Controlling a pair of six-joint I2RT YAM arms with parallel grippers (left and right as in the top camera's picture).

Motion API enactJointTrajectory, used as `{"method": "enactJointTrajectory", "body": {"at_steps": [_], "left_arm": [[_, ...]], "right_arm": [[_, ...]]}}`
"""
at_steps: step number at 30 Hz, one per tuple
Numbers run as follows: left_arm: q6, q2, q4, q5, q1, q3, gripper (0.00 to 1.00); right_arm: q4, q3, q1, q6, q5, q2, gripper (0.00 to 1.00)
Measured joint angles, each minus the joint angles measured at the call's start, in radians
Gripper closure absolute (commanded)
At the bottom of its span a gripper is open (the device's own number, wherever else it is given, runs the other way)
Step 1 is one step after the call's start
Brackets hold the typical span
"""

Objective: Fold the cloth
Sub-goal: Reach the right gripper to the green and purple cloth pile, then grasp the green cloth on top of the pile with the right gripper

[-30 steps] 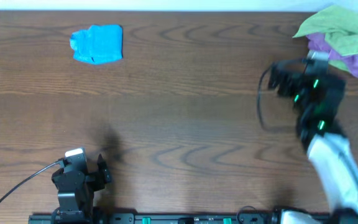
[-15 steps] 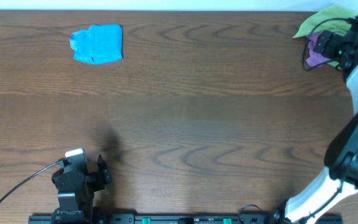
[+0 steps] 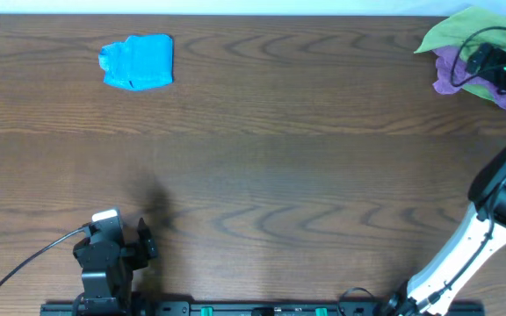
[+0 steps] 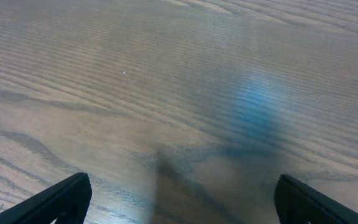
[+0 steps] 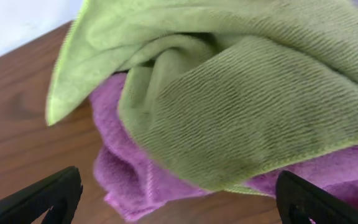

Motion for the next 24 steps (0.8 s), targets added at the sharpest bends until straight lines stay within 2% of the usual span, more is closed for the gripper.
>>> {"method": "enactJointTrajectory", "body": {"at_steps": [5,6,7,8,9,11,24], "left_arm": [[0.000,0.000,0.000,0.000,0.000,0.000,0.05],[0.000,0.000,0.000,0.000,0.000,0.000,0.05],[0.000,0.000,0.000,0.000,0.000,0.000,0.05],[0.000,0.000,0.000,0.000,0.000,0.000,0.05],[0.000,0.000,0.000,0.000,0.000,0.000,0.05],[0.000,0.000,0.000,0.000,0.000,0.000,0.05],[0.000,0.000,0.000,0.000,0.000,0.000,0.05]], "right_arm": [[-0.022,0.002,-0.014,0.000,-0.171,0.000,0.01],[-0.019,0.002,-0.014,0.000,-0.214,0.000,0.12],[-0.012,0.002,-0.014,-0.002,-0.239,0.000,0.13],[-0.003,0.002,-0.014,0.001,-0.260,0.000,0.03],[0.008,0.002,-0.013,0.002,-0.275,0.000,0.01],[0.037,0.002,-0.009,-0.001,-0.292,0.000,0.03],[0.147,0.018,0.116,0.023,0.099,0.000,0.09]]}}
